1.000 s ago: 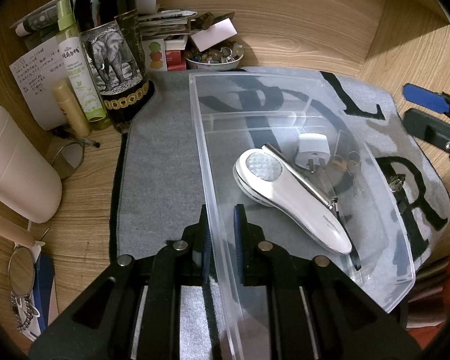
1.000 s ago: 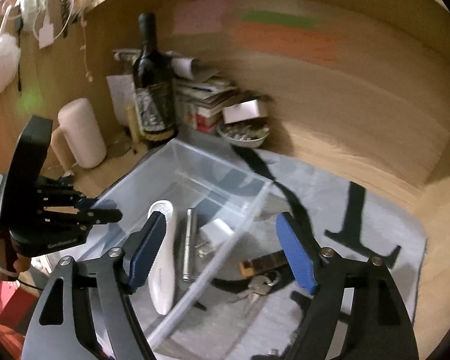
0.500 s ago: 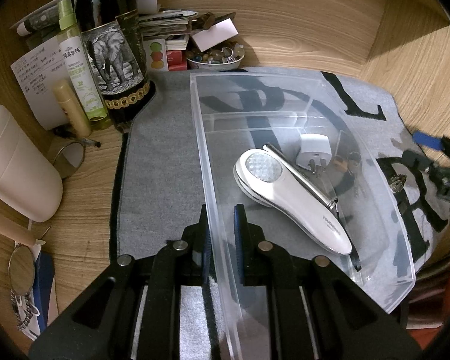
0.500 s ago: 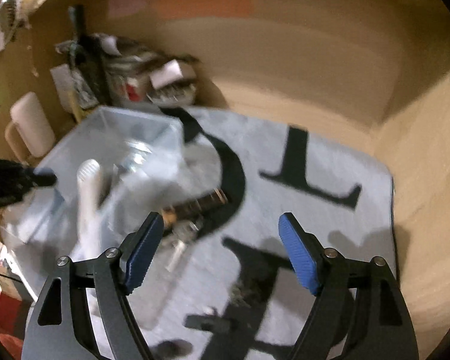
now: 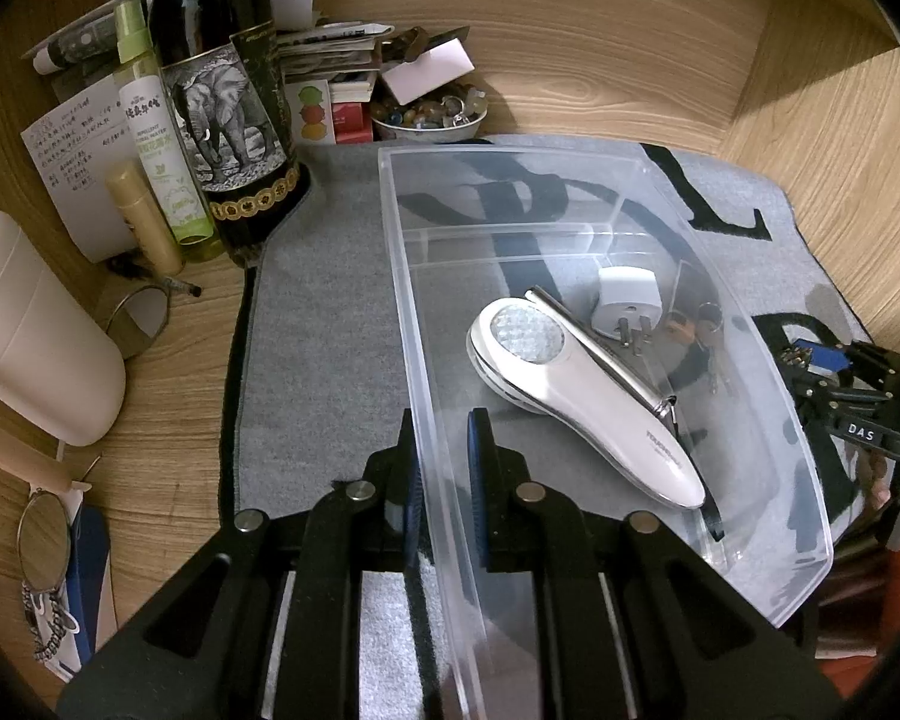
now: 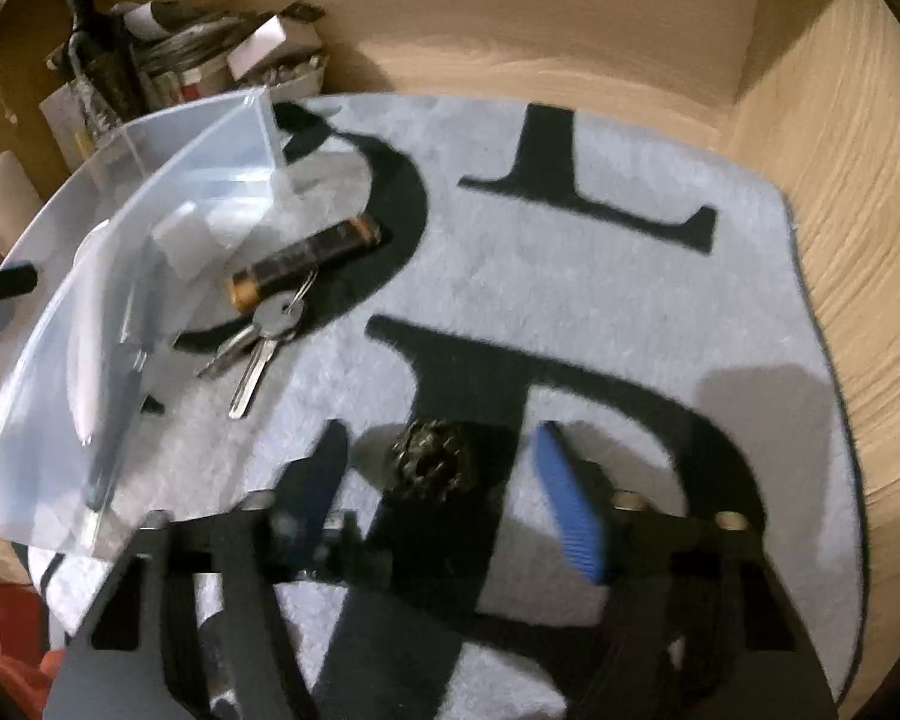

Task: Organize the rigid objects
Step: 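Move the right tool back to the small black ribbed object on the rug, then close the right tool on the black ribbed object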

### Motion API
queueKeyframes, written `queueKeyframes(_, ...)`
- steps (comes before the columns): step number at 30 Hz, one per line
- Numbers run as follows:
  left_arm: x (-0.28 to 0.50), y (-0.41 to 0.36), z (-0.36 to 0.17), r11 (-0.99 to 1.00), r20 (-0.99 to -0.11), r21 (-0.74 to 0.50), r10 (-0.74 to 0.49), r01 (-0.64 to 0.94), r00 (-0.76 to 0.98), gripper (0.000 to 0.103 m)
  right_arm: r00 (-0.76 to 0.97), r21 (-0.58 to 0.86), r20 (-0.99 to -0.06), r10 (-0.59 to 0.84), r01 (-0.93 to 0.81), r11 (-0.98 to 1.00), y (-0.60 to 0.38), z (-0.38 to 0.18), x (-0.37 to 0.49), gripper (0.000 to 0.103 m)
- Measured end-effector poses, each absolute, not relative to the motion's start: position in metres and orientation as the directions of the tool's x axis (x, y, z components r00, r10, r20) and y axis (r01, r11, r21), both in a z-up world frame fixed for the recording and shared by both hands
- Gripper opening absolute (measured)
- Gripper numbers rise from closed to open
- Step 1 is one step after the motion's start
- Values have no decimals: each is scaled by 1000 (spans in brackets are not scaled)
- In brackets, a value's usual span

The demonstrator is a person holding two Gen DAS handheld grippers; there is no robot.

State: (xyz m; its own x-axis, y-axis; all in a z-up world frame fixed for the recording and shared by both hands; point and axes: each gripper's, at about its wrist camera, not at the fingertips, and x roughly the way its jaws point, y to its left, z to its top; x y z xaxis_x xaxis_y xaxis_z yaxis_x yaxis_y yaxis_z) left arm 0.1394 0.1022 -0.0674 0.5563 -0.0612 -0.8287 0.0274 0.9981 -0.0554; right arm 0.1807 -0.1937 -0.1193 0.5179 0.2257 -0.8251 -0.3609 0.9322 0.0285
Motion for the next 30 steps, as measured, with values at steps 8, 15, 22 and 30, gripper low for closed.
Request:
queueKeyframes(8, 140, 103, -67, 998, -828, -55, -61, 28, 557, 12, 544, 11, -805, 236, -384, 923, -189, -111, 174, 29)
queueKeyframes(15, 140, 103, -67, 998, -828, -56, -62, 28, 557, 12, 566, 14, -780, 266, -409, 912, -182, -92, 173, 9)
queueKeyframes(22, 139, 102, -67, 998, -828, -54, -61, 28, 557, 12, 561, 19, -777, 285, -433, 901, -171, -82, 173, 13)
queueKeyframes(30, 139, 102, -67, 998, -828, -54, -60, 27, 558, 12, 546, 47, -795, 264, -379, 924, -183, -96, 178, 59)
